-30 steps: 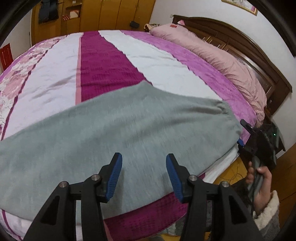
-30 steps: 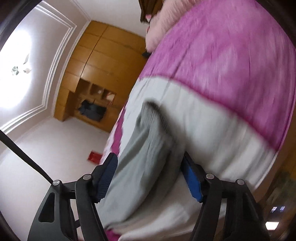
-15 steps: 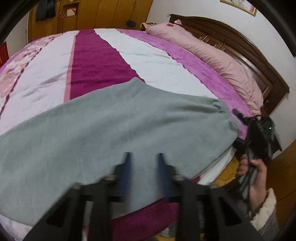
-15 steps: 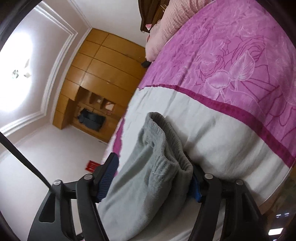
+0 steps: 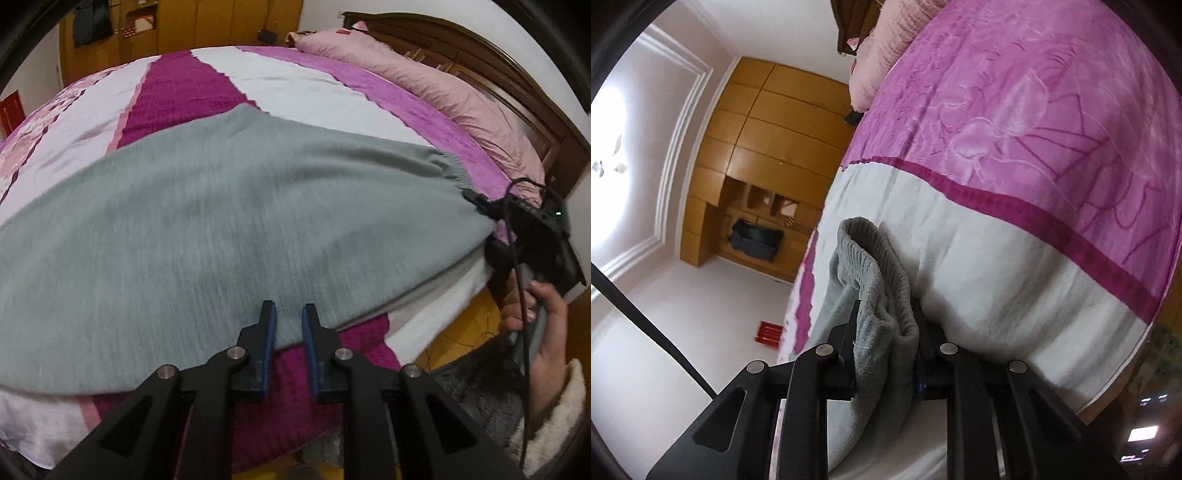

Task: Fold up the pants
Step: 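Lift the held cuff end of the grey sweatpants high with the right gripper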

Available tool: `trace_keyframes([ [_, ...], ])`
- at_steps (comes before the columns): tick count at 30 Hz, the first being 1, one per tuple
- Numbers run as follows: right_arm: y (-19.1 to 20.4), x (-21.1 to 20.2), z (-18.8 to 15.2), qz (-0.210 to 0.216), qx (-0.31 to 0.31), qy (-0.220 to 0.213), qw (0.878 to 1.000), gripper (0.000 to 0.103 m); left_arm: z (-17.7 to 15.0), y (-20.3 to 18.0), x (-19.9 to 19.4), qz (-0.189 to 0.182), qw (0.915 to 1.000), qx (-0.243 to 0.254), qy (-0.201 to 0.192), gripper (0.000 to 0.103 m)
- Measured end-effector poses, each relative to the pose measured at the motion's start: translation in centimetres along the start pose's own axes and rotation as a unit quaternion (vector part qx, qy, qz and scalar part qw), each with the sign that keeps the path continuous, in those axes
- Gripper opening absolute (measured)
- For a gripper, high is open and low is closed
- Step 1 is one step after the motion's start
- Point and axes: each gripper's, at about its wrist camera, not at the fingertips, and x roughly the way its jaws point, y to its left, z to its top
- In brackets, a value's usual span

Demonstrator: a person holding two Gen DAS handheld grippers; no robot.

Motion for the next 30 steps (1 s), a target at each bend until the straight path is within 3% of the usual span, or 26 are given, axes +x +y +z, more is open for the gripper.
trace_keyframes([
  [8, 3.9, -0.2, -0.6, -0.093, -0.108, -0.011, 0.990, 0.016, -0.3, -1.1, 0.1, 0.037, 0.9993, 0.006, -0.011, 0.015],
  [13, 6.5, -0.7, -0.1, -0.105, -0.143, -0.020, 0.984, 0.015, -0.7, -1.0, 0.0, 0.035, 0.9992, 0.012, -0.016, 0.015],
  [20, 16.2, -2.2, -0.9, -0.121, -0.291, -0.044, 0.948, 0.015, -1.0, -0.6, -0.3, 0.021, 0.9994, 0.000, -0.026, 0.015],
  [26, 23.9, -3.2, -3.8, -0.086, -0.368, -0.056, 0.924, 0.015, -1.2, -0.3, -0.5, 0.011, 0.9994, -0.003, -0.031, 0.015],
  [30, 29.2, -3.7, -7.5, -0.058, -0.428, -0.059, 0.900, 0.015, -1.4, 0.3, -0.7, -0.007, 0.9993, -0.017, -0.033, 0.015],
])
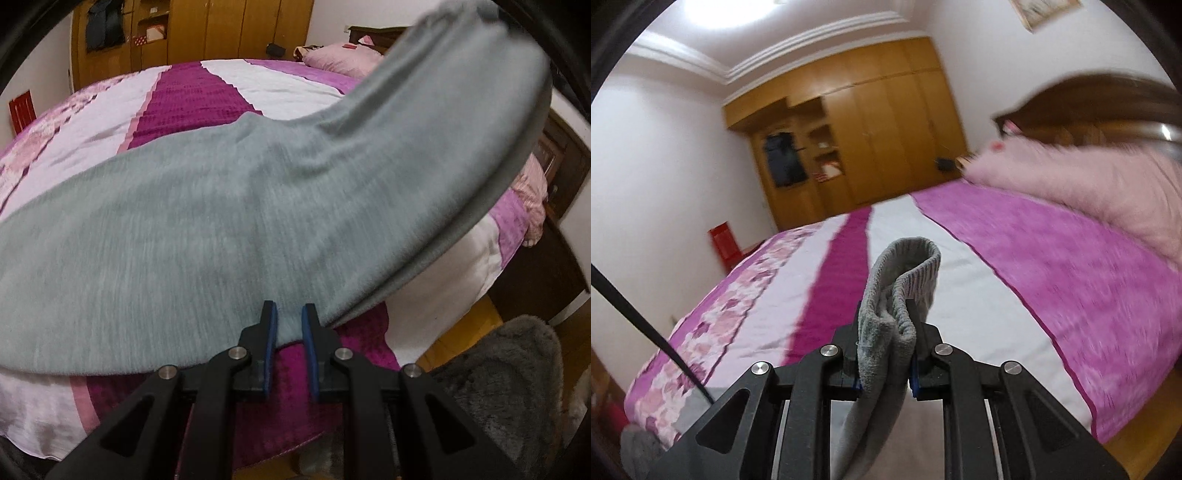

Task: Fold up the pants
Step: 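Lift the held cuff end of the grey sweatpants high with the right gripper, then lower the cuff end onto the waistband and open the right gripper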

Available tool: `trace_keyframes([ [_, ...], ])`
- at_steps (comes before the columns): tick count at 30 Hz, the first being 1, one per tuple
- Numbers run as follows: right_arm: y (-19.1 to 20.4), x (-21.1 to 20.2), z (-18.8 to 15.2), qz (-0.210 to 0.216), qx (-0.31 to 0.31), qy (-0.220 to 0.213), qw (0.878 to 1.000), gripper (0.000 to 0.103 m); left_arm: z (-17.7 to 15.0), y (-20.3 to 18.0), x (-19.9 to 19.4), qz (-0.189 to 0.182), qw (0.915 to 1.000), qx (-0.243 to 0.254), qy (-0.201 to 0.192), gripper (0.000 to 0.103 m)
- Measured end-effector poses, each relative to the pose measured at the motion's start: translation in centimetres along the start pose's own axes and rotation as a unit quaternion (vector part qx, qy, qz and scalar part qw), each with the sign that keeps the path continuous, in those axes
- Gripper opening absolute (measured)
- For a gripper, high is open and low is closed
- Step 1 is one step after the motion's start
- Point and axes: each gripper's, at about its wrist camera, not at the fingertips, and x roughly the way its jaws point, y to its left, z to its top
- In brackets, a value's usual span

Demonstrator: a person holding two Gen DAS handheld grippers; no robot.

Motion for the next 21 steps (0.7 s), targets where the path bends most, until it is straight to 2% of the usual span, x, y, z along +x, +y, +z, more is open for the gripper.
trace_keyframes([
  [3, 4.2, -0.5, 0.4, 0.011, -0.054, -0.010, 0.998, 0.015, -0.1, 0.9, -0.4, -0.027, 0.9994, -0.020, -0.005, 0.015],
  [5, 6.9, -0.7, 0.4, 0.010, -0.091, -0.019, 0.996, 0.015, -0.2, 2.4, -1.3, -0.069, 0.9960, -0.057, -0.007, 0.015],
  [7, 8.9, -0.6, 0.5, 0.014, -0.113, -0.020, 0.993, 0.015, -0.4, 4.9, -2.8, -0.109, 0.9887, -0.102, -0.003, 0.015],
  [9, 10.5, -0.2, 0.4, 0.020, -0.129, -0.016, 0.991, 0.015, -0.5, 7.2, -4.6, -0.111, 0.9851, -0.131, -0.009, 0.015],
  [12, 12.9, 0.5, -0.1, 0.025, -0.153, -0.009, 0.988, 0.015, -0.1, 11.9, -8.1, -0.090, 0.9829, -0.157, -0.032, 0.019],
  [16, 15.9, 1.9, -1.3, 0.030, -0.184, 0.006, 0.982, 0.015, 1.2, 18.2, -12.6, -0.034, 0.9854, -0.158, -0.054, 0.023],
  [21, 20.2, 3.6, -3.6, 0.052, -0.213, 0.026, 0.975, 0.015, 1.2, 23.3, -16.3, 0.035, 0.9835, -0.156, -0.085, 0.034],
])
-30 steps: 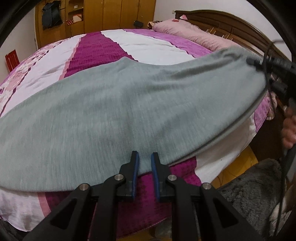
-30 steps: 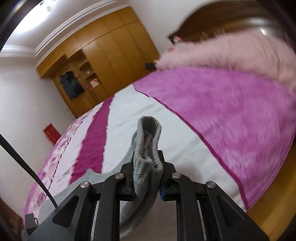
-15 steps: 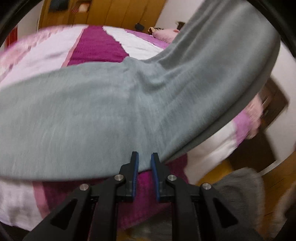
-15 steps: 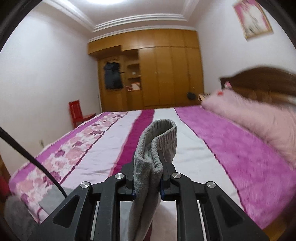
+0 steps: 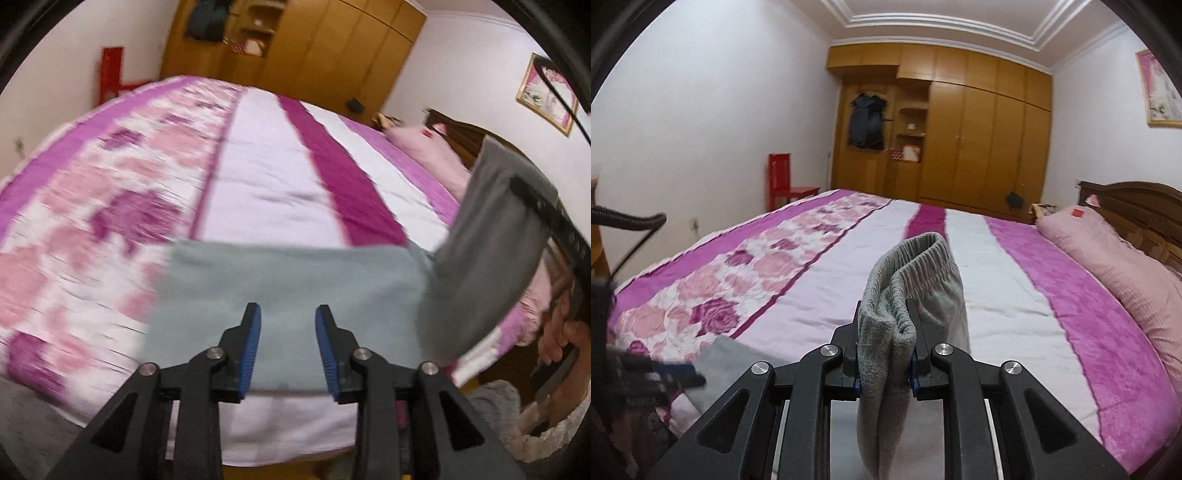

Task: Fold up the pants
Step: 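Lower the cuff end onto the waistband and open the right gripper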

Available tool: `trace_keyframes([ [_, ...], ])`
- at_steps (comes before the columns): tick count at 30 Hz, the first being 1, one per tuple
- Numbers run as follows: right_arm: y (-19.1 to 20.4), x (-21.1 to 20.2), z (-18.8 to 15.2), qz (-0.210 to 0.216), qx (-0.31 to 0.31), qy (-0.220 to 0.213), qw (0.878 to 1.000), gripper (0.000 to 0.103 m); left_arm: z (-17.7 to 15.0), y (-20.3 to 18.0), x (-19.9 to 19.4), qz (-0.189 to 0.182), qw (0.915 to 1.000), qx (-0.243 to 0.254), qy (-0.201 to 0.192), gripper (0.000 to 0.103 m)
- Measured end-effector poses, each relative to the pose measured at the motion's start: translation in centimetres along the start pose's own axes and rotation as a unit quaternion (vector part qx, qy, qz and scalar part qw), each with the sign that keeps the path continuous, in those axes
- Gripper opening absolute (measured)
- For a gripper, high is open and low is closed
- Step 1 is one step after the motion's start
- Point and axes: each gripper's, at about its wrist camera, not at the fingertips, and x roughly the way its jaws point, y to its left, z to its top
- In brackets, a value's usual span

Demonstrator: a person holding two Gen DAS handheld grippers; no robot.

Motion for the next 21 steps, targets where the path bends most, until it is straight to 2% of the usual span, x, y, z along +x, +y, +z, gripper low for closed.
trace_keyframes([
  [5, 5.0, 1.2, -0.5, 0.022, -0.046, 0.006, 0.999, 0.015, 0.7, 4.2, -0.4, 0.027, 0.9995, -0.014, -0.006, 0.034],
  [10, 9.5, 2.3, -1.4, 0.054, -0.071, 0.014, 0.996, 0.015, 0.4, 8.0, -0.8, 0.034, 0.9987, -0.038, -0.005, 0.034],
  [11, 9.9, 2.5, -1.6, 0.056, -0.073, 0.014, 0.996, 0.015, 0.4, 8.6, -0.6, 0.035, 0.9988, -0.036, 0.000, 0.038],
  [12, 10.2, 2.6, -1.8, 0.056, -0.072, 0.013, 0.996, 0.015, 0.3, 9.3, -0.5, 0.033, 0.9990, -0.029, 0.011, 0.042],
  [14, 9.9, 3.1, -2.2, 0.060, -0.058, 0.018, 0.996, 0.015, 0.0, 10.5, -0.5, 0.032, 0.9988, -0.032, 0.017, 0.042],
  [18, 8.6, 4.3, -2.6, 0.059, -0.026, 0.037, 0.997, 0.015, -0.5, 13.0, -0.3, 0.023, 0.9965, -0.075, 0.031, 0.042],
  [21, 8.6, 4.9, -2.9, 0.067, -0.021, 0.043, 0.997, 0.015, -0.8, 13.8, -1.3, 0.027, 0.9966, -0.077, 0.014, 0.043],
])
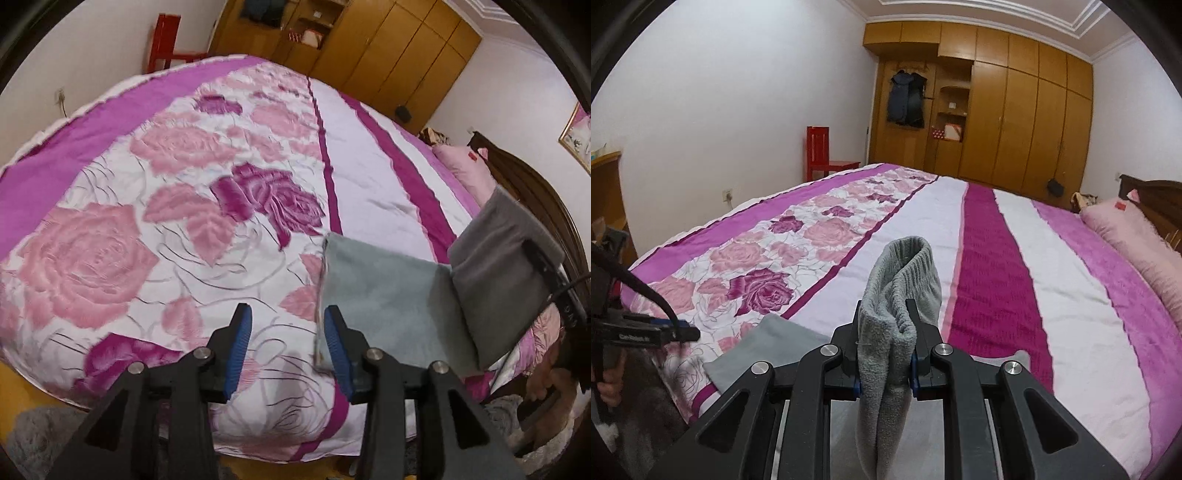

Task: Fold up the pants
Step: 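Lower the cuff end onto the waistband and open the right gripper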

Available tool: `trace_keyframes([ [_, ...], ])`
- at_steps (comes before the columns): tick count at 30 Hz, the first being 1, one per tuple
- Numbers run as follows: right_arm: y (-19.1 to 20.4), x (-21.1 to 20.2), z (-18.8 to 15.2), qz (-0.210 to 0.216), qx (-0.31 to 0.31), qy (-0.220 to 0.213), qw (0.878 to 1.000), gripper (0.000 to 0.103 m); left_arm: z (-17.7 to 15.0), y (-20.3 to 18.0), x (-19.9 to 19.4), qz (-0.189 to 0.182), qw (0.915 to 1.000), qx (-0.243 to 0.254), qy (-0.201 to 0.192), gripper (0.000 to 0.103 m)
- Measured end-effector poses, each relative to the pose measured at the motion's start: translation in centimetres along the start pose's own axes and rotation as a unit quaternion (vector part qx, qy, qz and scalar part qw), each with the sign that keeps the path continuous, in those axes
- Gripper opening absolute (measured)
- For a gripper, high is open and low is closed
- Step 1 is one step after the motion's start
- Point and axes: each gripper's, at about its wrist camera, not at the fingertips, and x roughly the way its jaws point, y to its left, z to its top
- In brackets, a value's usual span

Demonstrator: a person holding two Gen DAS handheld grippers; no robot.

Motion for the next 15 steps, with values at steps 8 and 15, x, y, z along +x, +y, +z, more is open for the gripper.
trace_keyframes([
  [8, 5.9, 2.5, -1.5, 0.024, -0.068, 0.022, 0.997, 0.015, -0.5, 1.6, -0.3, 0.010, 0.9996, -0.026, -0.003, 0.045],
  [15, 11.2, 4.4, -2.7, 0.035, -0.122, 0.037, 0.991, 0.015, -0.5, 1.9, -0.5, 0.003, 0.9994, -0.034, -0.007, 0.045],
])
